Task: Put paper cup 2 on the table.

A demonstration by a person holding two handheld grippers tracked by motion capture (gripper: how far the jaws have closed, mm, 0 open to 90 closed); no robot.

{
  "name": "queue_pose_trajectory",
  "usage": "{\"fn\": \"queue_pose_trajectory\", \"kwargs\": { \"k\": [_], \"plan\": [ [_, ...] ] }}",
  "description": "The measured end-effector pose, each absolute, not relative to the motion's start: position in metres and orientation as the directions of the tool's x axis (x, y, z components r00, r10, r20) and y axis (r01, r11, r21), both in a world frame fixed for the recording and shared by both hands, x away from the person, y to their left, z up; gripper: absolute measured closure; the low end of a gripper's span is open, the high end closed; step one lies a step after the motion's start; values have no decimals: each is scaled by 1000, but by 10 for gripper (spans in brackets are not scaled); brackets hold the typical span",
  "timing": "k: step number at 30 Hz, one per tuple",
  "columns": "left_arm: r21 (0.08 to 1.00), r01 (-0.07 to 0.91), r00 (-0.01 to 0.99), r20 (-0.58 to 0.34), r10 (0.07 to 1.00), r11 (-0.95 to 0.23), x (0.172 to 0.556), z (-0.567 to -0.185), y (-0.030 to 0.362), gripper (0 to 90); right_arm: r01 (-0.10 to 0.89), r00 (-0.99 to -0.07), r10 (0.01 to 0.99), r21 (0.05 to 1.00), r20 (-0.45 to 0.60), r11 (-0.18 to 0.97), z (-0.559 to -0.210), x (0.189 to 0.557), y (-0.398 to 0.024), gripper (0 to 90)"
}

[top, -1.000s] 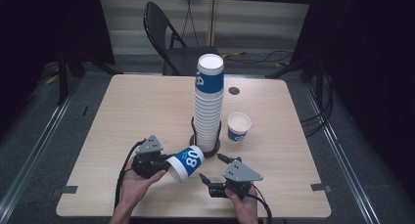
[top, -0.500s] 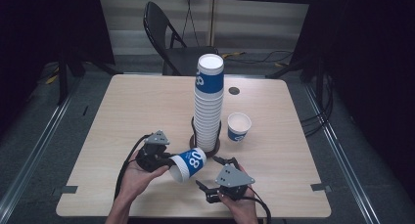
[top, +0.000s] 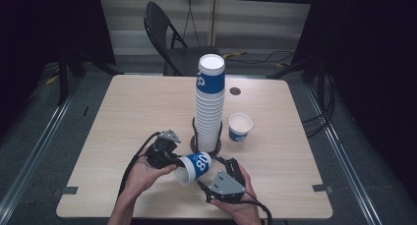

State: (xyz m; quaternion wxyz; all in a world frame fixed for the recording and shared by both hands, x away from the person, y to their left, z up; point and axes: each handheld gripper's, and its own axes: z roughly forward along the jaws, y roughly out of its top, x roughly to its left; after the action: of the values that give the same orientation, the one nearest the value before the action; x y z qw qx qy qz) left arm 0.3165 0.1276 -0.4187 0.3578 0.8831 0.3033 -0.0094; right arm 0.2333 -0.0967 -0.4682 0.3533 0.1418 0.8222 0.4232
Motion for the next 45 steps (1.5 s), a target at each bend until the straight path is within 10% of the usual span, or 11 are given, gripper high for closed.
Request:
{"fn": "queue_pose_trajectory", "kwargs": {
  "k": [45],
  "plan": [
    [571,540,833,-256,490,-618,312,-423,99,855,-265,-706,333,670,-625,694,-464,224,-52,155]
  ]
}}
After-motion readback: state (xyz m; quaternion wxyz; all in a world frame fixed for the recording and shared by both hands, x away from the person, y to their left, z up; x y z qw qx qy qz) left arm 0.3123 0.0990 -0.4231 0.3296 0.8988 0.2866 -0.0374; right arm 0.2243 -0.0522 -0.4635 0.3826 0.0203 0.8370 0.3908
